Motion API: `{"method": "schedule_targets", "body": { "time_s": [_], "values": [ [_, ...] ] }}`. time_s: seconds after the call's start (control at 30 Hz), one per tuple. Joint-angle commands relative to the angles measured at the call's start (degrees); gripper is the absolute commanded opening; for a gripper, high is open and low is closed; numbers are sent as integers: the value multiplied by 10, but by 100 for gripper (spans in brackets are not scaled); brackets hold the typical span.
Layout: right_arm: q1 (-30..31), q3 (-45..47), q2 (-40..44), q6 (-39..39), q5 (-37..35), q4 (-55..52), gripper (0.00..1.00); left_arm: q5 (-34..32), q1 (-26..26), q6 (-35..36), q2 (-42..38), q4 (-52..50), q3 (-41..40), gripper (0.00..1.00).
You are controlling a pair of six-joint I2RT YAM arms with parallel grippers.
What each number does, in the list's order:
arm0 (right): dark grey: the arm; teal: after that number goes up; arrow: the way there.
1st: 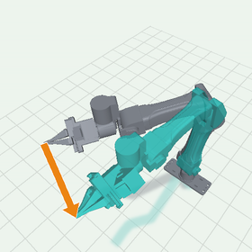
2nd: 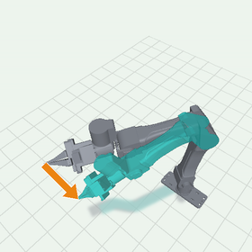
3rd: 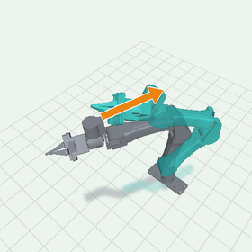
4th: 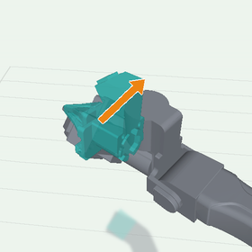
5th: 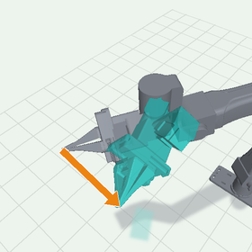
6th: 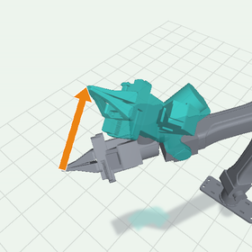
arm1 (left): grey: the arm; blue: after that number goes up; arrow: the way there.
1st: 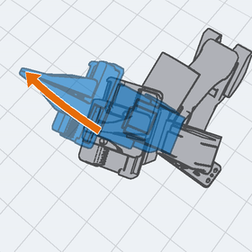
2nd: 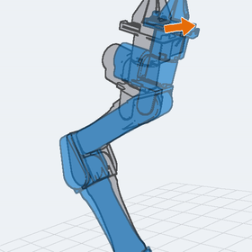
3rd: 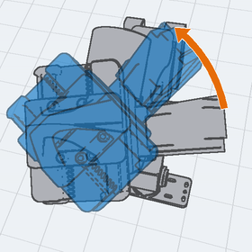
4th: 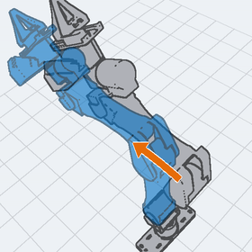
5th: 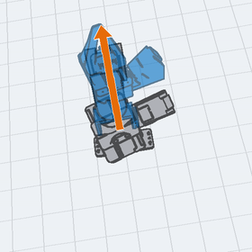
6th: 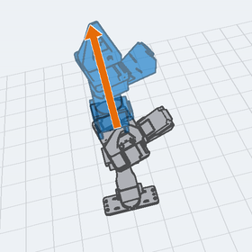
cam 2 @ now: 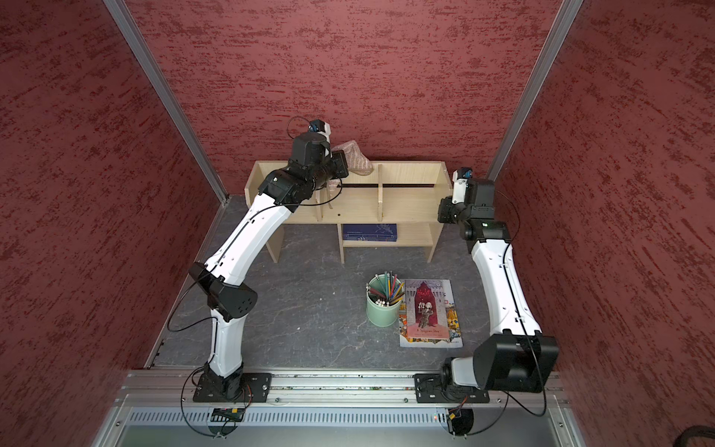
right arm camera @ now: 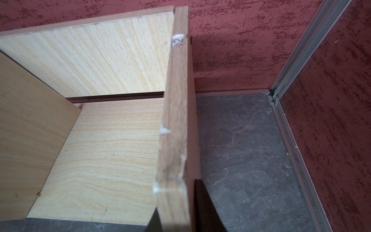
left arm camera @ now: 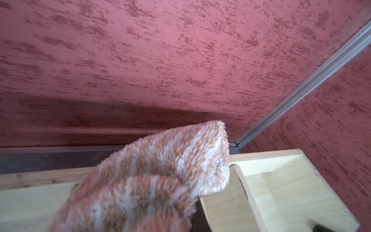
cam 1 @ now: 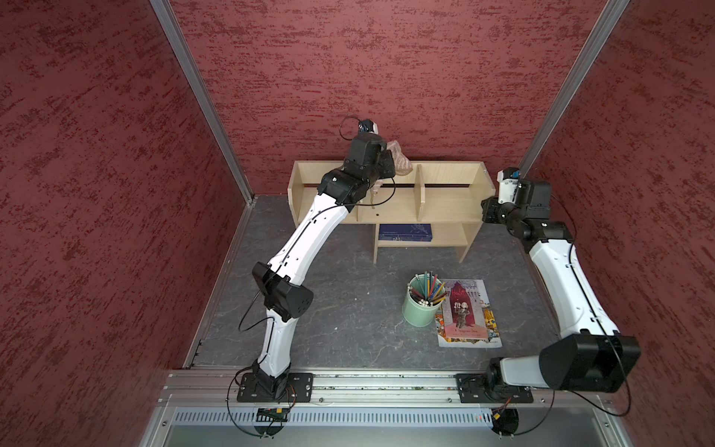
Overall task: Wipe the bookshelf clean with a cloth
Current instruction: Wipe the dust from the shelf.
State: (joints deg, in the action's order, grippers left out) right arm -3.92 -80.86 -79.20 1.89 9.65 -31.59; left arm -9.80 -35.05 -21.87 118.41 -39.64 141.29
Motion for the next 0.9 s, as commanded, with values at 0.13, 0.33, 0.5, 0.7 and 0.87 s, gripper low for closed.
{"method": "schedule_targets", "body": {
  "time_s": [0.13, 0.33, 0.5, 0.7, 0.87],
  "values": [
    [-11, -12, 17, 84, 70, -20, 0, 68, -56, 36, -8, 67, 6, 0],
    [-11, -55, 33, 84, -3, -58, 34, 130, -53, 57, -65, 101, -55, 0],
    [-11, -98, 66, 75, -43, -87, 55, 215, -30, 45, -138, 180, -171, 0],
    [0, -124, 106, 83, 125, -68, 89, 310, -22, 44, -180, 213, -227, 0],
    [43, -132, 120, 142, 303, 23, 93, 397, -19, 26, -205, 260, -272, 0]
  ]
}}
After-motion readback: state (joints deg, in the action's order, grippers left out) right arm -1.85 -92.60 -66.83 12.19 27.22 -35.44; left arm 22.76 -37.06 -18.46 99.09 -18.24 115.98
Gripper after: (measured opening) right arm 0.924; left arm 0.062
